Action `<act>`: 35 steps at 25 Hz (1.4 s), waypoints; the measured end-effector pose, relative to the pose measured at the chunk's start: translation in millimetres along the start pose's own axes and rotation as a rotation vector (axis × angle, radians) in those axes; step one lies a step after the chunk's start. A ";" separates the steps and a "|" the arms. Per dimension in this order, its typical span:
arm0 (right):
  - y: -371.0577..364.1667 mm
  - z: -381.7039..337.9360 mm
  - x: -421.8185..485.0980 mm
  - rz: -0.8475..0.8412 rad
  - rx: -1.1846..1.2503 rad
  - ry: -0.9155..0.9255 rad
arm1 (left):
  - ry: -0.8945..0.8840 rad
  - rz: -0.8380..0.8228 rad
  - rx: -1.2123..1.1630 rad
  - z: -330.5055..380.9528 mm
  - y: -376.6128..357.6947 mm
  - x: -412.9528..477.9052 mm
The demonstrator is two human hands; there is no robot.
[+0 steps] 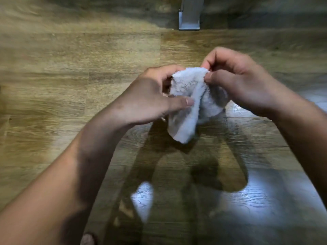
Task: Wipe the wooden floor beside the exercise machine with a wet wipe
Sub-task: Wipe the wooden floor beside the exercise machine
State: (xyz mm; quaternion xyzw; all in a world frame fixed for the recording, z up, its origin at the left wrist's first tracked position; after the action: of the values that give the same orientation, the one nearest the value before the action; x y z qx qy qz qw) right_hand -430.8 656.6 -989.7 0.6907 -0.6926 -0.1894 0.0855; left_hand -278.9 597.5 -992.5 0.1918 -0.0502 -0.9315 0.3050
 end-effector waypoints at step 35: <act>-94.7 91.4 38.2 0.032 -1.119 -0.016 | -0.202 0.430 0.776 -127.3 -19.4 1.8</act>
State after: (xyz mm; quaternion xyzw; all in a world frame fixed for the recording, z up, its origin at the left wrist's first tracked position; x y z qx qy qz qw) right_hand -379.2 634.4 -1114.8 0.5280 -0.4974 -0.5322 0.4365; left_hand -241.5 615.0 -1114.5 0.1853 -0.4637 -0.7734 0.3905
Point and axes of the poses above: each hand's wrist, its own x-axis towards the middle knuckle, its own y-axis out of the back of the hand, z = x × y, the point moved 5 cm from there along x, towards the middle knuckle, and after that the axes turned 6 degrees about -x, right-handed, at the moved point
